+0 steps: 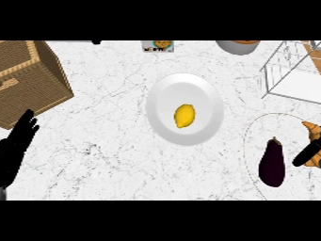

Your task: Pick the croissant from the placemat and place it in the tiered shelf

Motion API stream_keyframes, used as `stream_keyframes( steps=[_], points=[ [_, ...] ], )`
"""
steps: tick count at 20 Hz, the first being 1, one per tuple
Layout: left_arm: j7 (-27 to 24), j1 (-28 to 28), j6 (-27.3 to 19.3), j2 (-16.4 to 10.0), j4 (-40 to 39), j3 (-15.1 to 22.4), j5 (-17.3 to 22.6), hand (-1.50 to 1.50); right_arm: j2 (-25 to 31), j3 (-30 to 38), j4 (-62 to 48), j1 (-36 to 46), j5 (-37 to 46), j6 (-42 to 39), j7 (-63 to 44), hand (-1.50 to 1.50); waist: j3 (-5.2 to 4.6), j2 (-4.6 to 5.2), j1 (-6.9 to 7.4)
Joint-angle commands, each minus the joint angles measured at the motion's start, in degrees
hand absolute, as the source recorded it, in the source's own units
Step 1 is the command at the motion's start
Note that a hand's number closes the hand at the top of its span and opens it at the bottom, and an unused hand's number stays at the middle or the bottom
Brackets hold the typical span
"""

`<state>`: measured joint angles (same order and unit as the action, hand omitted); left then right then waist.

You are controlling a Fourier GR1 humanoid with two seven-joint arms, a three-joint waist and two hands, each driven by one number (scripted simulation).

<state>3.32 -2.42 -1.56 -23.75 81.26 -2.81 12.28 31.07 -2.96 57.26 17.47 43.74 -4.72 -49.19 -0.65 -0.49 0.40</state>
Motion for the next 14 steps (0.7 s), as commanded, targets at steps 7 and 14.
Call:
stream_keyframes(
  steps=[7, 14],
  points=[
    [-1.14, 0.82, 1.18, 1.82, -2.05, -1.32, -2.48, 0.0, 2.17, -1.46, 9.91, -2.87, 7.42, 0.4, -2.16, 1.5, 0.61, 0.38, -0.59],
    [-0.14, 0.42, 0.96, 1.51, -1.5, -0.41, -2.23, 0.0, 2.61, -11.75, 20.29, 0.74, -0.41, -0.53, 36.28, 1.5, 0.7, -0.04, -0.03]
  ],
)
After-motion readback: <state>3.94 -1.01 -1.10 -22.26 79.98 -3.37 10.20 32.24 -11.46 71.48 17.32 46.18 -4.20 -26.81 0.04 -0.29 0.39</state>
